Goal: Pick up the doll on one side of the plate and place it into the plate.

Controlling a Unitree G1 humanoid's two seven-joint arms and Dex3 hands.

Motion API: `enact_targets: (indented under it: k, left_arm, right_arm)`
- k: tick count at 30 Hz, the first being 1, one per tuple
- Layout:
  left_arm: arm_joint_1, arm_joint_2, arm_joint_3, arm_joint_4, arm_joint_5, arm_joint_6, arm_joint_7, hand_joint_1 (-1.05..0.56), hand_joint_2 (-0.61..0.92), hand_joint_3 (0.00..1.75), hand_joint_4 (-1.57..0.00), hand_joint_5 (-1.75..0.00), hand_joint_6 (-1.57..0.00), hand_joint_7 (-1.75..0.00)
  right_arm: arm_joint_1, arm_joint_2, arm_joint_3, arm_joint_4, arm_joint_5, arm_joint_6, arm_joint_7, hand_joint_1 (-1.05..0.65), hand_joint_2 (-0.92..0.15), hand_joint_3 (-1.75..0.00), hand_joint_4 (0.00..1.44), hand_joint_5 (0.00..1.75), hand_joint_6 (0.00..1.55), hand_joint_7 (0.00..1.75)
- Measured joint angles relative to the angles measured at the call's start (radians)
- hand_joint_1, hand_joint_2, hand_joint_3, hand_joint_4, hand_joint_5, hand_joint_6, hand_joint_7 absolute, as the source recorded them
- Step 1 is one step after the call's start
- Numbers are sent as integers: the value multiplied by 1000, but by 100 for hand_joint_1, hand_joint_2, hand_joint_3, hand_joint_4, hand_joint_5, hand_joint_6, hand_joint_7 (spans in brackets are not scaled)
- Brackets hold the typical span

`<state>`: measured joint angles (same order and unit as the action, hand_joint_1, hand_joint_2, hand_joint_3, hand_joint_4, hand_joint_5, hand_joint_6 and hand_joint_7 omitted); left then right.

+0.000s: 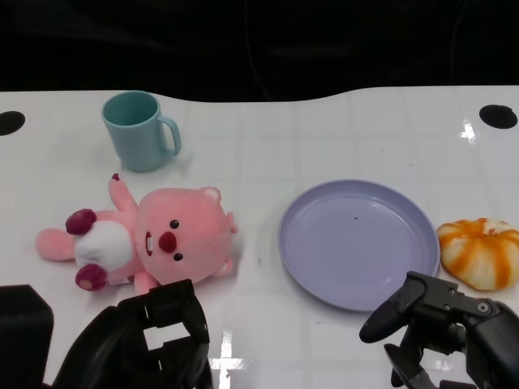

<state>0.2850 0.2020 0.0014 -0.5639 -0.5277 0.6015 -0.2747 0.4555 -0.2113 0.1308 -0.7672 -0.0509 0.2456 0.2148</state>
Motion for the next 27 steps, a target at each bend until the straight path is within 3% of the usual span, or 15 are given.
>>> enact_targets:
  k: [19, 25, 26, 27]
  left_arm:
    - [0, 0, 1, 0, 3, -1, 0, -24, 39, 131, -83, -172, -78, -153]
    - [0, -9, 5, 0, 13, -37, 1, -20, 41, 129, -71, -155, -71, -120]
    - [0, -10, 5, 0, 21, -47, 3, -22, 44, 121, -69, -151, -68, -114]
    - [0, -10, 6, 1, 31, -65, 4, -26, 54, 99, -63, -145, -64, -105]
  right_arm:
    - [12, -1, 3, -2, -2, 0, 1, -12, -69, -86, 62, 164, 55, 133]
    - [10, -1, 13, -1, -3, 0, 1, -12, -67, -87, 62, 165, 55, 133]
    - [9, 0, 16, 0, -3, 0, 1, -12, -67, -87, 62, 165, 55, 132]
    - [8, 0, 18, 0, -3, 0, 1, -12, -67, -88, 62, 165, 55, 132]
